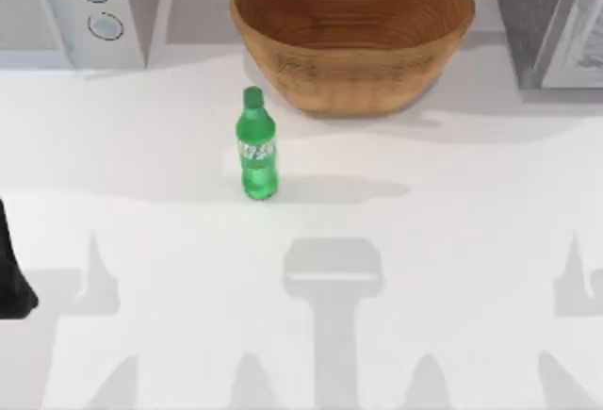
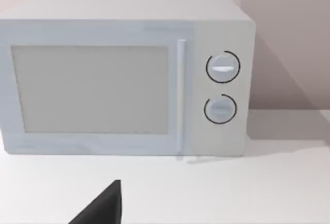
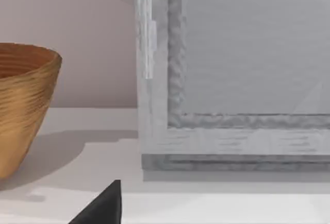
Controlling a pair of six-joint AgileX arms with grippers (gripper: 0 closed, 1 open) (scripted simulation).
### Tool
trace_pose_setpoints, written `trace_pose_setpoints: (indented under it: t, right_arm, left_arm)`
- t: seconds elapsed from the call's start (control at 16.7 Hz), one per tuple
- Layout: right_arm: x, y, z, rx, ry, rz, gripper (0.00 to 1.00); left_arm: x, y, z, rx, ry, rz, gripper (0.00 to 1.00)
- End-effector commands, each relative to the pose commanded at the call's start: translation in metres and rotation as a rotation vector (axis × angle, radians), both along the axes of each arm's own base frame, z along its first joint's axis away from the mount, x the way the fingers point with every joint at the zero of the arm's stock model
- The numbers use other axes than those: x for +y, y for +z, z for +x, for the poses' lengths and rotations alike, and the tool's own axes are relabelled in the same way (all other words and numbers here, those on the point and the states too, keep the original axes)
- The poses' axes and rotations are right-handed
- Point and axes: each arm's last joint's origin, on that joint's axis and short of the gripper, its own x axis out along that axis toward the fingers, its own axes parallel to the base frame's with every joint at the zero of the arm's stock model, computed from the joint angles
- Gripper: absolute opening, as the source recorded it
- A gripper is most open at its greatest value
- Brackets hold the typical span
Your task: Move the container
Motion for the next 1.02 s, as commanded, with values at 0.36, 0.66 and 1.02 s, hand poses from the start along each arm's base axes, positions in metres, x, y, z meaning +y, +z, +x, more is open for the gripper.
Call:
trace_pose_setpoints:
  t: [0.36, 0.66, 1.02]
  right_arm:
    - [0.003, 0.008, 0.005, 0.000, 0.030, 0.002, 1.00]
    - [0.016, 0.032, 0.028, 0.006, 0.125, 0.005, 1.00]
    - [0.055, 0.048, 0.086, 0.006, 0.298, 0.007, 1.00]
  left_arm:
    - [0.000, 0.000, 0.000, 0.000, 0.000, 0.000, 1.00]
    - [0.000, 0.000, 0.000, 0.000, 0.000, 0.000, 1.00]
    - [0.000, 0.000, 0.000, 0.000, 0.000, 0.000, 1.00]
